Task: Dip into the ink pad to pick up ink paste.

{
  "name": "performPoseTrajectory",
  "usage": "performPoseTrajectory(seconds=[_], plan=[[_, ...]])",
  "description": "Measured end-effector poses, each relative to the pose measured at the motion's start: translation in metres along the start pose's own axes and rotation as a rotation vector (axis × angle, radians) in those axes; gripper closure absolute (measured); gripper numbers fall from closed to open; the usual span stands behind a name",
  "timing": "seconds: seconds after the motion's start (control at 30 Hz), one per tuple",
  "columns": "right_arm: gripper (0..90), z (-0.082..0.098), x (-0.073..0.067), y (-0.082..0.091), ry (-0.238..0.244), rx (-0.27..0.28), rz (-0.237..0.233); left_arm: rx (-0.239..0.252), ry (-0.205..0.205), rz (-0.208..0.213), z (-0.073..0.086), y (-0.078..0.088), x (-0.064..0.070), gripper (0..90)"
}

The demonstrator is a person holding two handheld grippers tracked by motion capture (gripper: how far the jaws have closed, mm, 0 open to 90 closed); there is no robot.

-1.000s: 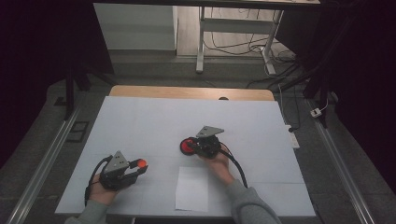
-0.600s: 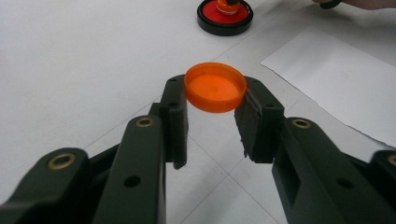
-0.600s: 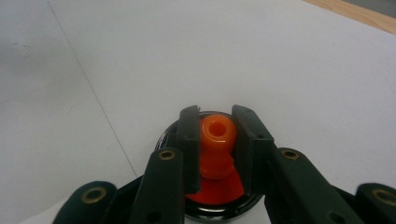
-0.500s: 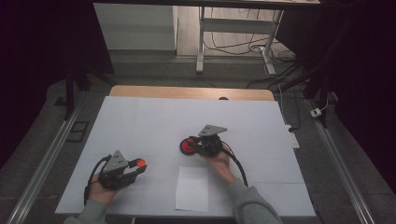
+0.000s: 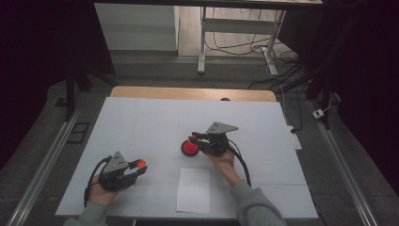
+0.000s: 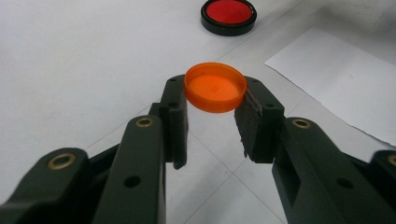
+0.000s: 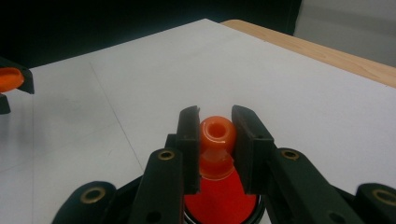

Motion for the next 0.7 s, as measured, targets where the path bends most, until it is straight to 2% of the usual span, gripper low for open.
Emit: performPoseTrajectory(seconds=[0.7], plan=[[72.4, -0.005, -0.001, 0.015, -0.018, 0.008, 0.016, 0.003, 0.001, -0.002, 0.000, 0.001, -0.001, 65.1]])
Point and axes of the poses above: each handheld gripper's, and its own axes: y roughly backward along the jaws, z roughly out of its underside, x roughly to its right, the point moved 7 cm from there along -y, roughly forward along the jaws, and after that the axes turned 14 degrees about -y, right-handed, at the moved point
